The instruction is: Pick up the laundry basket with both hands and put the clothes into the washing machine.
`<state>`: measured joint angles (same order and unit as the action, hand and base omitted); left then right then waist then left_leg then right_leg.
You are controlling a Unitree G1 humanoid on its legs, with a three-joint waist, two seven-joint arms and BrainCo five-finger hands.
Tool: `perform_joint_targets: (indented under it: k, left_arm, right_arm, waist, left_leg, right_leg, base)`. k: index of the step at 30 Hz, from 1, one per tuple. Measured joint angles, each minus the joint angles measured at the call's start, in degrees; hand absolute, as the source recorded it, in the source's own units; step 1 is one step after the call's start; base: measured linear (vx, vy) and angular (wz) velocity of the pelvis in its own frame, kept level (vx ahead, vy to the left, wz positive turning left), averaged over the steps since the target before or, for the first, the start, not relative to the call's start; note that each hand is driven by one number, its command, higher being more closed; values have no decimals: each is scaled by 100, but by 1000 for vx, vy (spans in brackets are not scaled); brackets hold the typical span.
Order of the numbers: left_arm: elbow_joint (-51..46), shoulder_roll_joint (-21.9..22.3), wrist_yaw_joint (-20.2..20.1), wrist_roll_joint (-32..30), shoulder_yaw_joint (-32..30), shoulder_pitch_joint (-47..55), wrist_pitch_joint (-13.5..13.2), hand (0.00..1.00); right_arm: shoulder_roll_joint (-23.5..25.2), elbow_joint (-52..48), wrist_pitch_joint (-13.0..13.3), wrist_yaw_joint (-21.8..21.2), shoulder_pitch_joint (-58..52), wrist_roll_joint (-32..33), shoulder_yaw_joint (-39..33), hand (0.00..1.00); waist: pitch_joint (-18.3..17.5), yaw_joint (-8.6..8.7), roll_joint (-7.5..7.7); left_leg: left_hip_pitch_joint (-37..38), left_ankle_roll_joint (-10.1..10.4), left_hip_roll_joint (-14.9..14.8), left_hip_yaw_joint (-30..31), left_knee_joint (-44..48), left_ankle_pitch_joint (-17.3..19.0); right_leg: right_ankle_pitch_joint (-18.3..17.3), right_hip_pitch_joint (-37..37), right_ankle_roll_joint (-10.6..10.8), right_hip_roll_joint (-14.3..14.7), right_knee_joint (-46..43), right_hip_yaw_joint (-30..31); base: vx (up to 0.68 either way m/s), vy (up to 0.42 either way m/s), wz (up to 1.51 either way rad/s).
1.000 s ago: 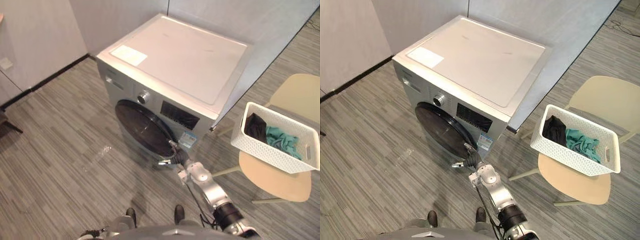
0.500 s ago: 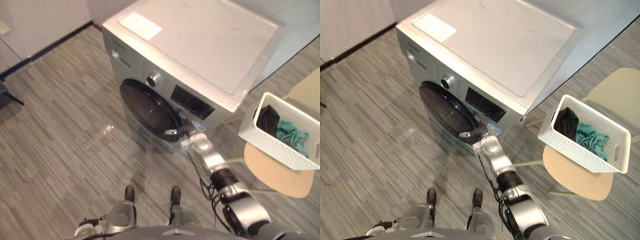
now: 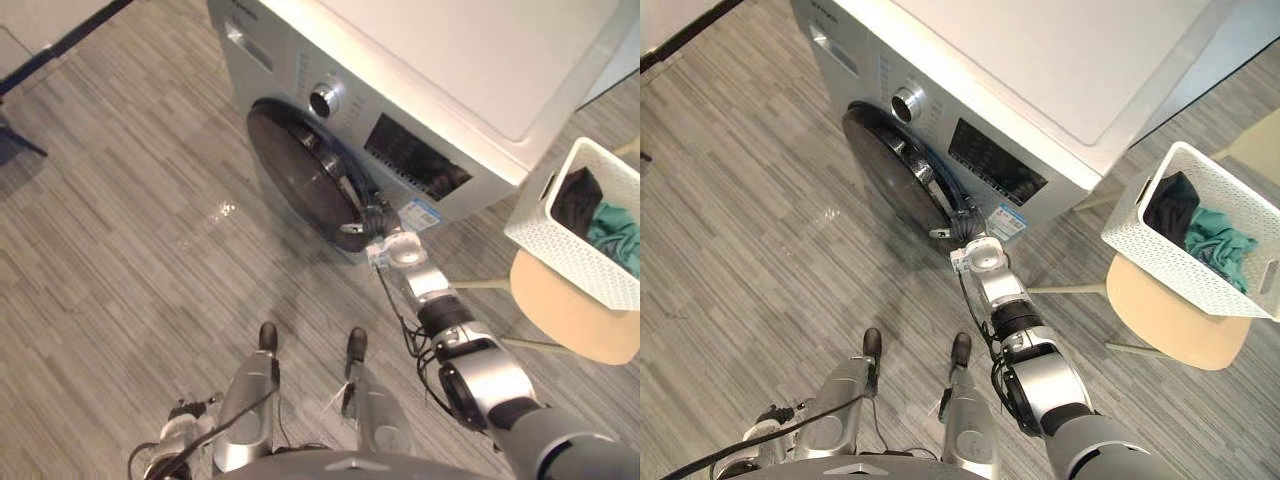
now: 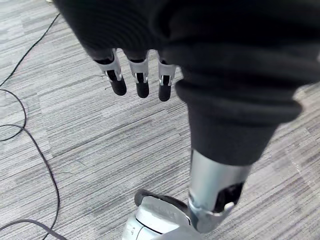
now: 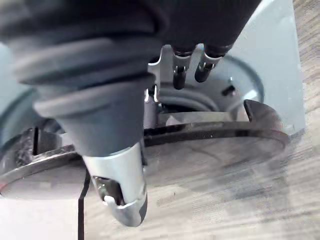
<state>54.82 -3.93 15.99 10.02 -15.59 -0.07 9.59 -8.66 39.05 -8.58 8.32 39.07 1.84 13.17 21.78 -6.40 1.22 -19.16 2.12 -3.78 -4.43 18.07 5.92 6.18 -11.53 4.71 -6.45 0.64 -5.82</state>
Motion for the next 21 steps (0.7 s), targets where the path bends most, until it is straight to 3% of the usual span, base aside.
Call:
perform_joint_targets:
  k: [5, 7, 10, 13, 15, 17, 21]
  left_arm:
    - [4, 13, 88, 101, -40, 0, 5, 0]
    - [6, 56, 114, 94, -172, 4, 64, 0]
    - [12, 79, 115, 85, -239, 9, 128, 0]
    - [49, 101, 119, 38, -300, 46, 162, 0]
    - [70, 102, 124, -26, -458, 128, 171, 0]
    - [96, 84, 119, -135, -547, 180, 187, 0]
    - [108, 33, 102, -350, -590, 249, 298, 0]
  right_arm:
    - [580, -226, -16, -214, -846, 251, 1484, 0]
    - [935, -256, 94, -674, -1294, 444, 2430, 0]
    - [1282, -436, 64, -1172, -1381, 466, 3244, 0]
    - [1290, -812, 92, -1410, -1587, 534, 3412, 0]
    - [1206, -1041, 101, -1511, -1751, 584, 3345, 0]
    - [1086, -1130, 114, -1537, -1889, 731, 3123, 0]
    - [882, -1131, 99, -1522, -2212, 714, 2632, 0]
  waist:
    - [-1, 5, 2]
    - [-6, -3, 10]
    - [-14, -14, 23]
    - [-62, -86, 101]
    - [-208, -83, 261]
    - [-344, -36, 435]
    - [-613, 5, 558]
  left_leg:
    - [-33, 26, -87, 126, 6, -23]
    - [40, 40, -108, 200, -1, -18]
    - [204, 42, -110, 293, -57, -16]
    - [372, 42, -94, 298, -139, -16]
    - [462, 59, -64, 282, -238, -29]
    - [584, 81, -64, 266, -298, -55]
    - [738, 111, -69, 116, -479, -140]
  right_leg:
    - [-19, 36, -25, 82, 23, -125]
    - [-26, 174, -9, 110, 81, -253]
    - [-28, 383, -7, 155, 110, -321]
    - [-34, 536, -3, 146, 113, -354]
    - [-68, 578, 1, 85, 109, -360]
    - [-69, 660, 2, 76, 110, -347]
    - [-73, 680, 8, 74, 135, -239]
  base:
    - [21, -38, 7]
    - [99, -38, 21]
    - [68, -20, 20]
    - [23, 6, 10]
    - [-7, 14, -2]
    - [-12, 18, -5]
    - [-29, 2, -10]
